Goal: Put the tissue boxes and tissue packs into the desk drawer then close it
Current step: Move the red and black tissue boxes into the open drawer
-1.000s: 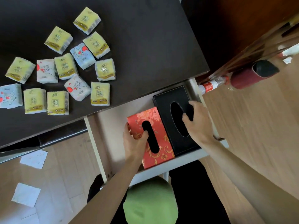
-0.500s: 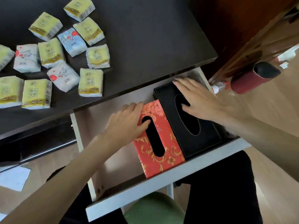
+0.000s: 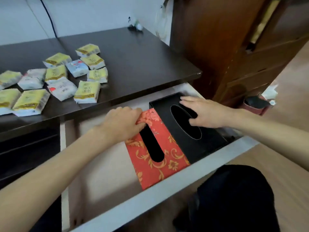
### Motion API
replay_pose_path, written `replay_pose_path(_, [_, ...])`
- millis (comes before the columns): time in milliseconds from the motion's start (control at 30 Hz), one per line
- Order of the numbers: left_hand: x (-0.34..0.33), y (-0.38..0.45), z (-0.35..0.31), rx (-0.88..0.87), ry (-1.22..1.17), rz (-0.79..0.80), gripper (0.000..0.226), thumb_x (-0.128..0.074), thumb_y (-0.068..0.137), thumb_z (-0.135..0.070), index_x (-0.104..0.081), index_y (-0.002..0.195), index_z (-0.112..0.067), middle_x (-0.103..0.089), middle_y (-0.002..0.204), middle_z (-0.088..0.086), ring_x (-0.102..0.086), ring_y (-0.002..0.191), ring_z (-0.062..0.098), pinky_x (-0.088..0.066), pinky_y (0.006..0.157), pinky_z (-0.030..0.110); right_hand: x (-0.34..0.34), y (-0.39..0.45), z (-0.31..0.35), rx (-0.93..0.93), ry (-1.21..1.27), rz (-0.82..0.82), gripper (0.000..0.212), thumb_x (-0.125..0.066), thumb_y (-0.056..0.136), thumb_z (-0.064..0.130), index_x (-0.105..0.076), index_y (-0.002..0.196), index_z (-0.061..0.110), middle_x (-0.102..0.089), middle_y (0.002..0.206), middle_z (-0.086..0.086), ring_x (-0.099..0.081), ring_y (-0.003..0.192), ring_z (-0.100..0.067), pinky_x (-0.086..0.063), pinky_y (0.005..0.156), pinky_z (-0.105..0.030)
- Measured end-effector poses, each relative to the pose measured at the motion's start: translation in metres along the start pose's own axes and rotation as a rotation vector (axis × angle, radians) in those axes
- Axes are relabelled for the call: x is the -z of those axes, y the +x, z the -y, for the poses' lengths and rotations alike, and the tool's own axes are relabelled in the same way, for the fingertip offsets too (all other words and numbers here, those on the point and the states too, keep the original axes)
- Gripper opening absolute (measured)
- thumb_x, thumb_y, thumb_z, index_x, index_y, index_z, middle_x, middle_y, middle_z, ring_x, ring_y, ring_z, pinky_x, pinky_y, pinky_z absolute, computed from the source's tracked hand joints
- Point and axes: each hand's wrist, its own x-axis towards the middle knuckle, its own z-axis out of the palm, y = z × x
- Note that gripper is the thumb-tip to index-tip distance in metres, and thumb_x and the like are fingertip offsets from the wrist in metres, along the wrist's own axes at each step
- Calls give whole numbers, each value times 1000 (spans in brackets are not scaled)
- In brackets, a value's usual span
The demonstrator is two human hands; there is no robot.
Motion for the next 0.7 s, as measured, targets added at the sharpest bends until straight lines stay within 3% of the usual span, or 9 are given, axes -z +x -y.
replay_pose_path(233, [-3,3,4,-8,-25,-49,41,-46,91,-60,-59,109,-26,-67,111,9,-62,105,37,-45,76,39,-4,-13,-9,-94,38,-70,103,-76,78,46,-25,164,20,-10,174,1,-6,158,-15,-22,122,-36])
replay_pose_path(367, [-1,6,3,-28,-9,-66,41,-46,90,-63,-60,105,-27,-68,109,7,-63,104,35,-44,74,38,-8,-18,-10,-205,65,-88,110,-75,75,50,-17,165,20,-8,175,-3,-14,158,-22,-32,118,-44])
replay_pose_path(567, [-4,16,-10,-29,40,-116,42,-44,92,-61,-61,106,-25,-68,108,8,-64,102,35,-40,69,36,-1,-30,-24,-206,31,-87,95,-75,80,42,-31,162,21,-20,173,7,-31,154,-21,-39,115,-44])
replay_pose_path(700, [-8,24,-21,5,41,-167,42,-43,93,-56,-63,109,-22,-69,106,10,-64,99,36,-42,69,37,-2,-33,-29,-203,66,-89,90,-73,82,40,-35,161,25,-18,172,16,-39,149,-22,-41,109,-43])
